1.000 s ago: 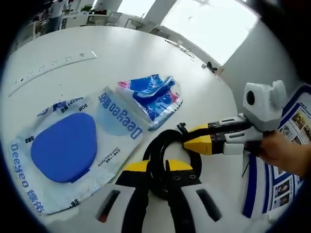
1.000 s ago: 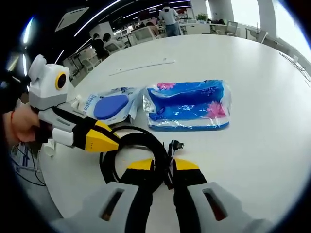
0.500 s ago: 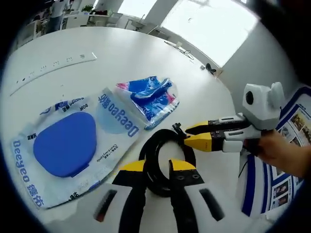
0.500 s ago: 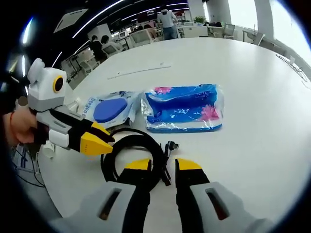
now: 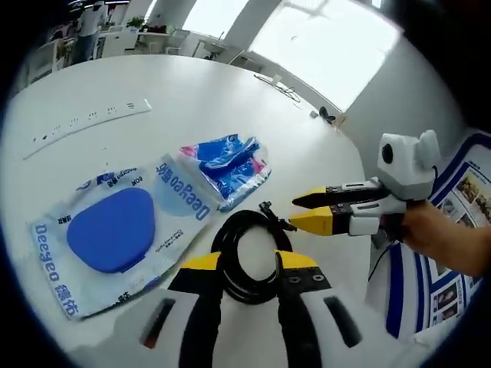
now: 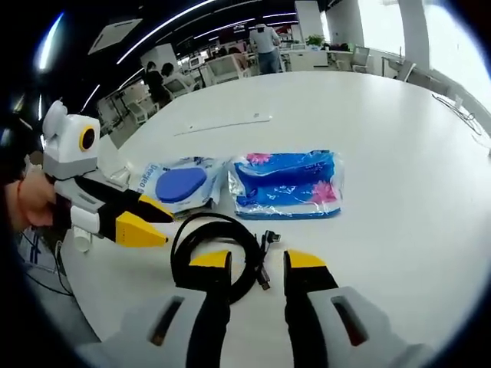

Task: Arrange the tabletop items into an orderly group along one side of the table until the central work area is clear of visible clutter.

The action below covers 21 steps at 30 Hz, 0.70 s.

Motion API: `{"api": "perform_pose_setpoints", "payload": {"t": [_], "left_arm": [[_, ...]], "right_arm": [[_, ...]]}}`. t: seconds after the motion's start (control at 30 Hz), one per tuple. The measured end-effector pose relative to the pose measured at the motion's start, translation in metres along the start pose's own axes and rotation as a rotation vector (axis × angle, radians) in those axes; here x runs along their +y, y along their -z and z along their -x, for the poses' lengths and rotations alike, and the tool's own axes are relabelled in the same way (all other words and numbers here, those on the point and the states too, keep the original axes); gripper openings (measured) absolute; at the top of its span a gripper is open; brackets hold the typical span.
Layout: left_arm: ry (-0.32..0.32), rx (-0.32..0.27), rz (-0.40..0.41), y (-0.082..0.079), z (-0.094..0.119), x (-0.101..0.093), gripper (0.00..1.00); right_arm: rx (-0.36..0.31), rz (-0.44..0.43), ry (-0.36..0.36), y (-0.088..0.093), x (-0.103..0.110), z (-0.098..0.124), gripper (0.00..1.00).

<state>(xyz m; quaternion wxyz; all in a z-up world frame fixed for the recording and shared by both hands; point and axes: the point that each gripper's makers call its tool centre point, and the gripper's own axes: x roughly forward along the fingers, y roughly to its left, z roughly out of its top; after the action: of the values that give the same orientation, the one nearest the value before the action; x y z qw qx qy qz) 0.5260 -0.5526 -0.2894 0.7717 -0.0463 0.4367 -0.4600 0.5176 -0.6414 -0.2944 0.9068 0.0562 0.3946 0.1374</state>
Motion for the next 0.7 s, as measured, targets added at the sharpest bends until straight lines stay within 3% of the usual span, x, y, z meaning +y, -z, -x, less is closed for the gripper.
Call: {"api": "perform_pose_setpoints", "payload": {"t": [0.37,0.7], "left_arm": [[-0.013,-0.038,-0.014,-0.006,0.020,-0.001,0.40],[-0.013,-0.081,-0.017,-0.011,0.042,-0.001,0.59]], "right_arm": [[-0.023,0.034,-0.014,-0.013,0.007,0.007,0.32],[-0.026,0.064,-0.040,-0.021,0.021,0.011,0.41]]}}
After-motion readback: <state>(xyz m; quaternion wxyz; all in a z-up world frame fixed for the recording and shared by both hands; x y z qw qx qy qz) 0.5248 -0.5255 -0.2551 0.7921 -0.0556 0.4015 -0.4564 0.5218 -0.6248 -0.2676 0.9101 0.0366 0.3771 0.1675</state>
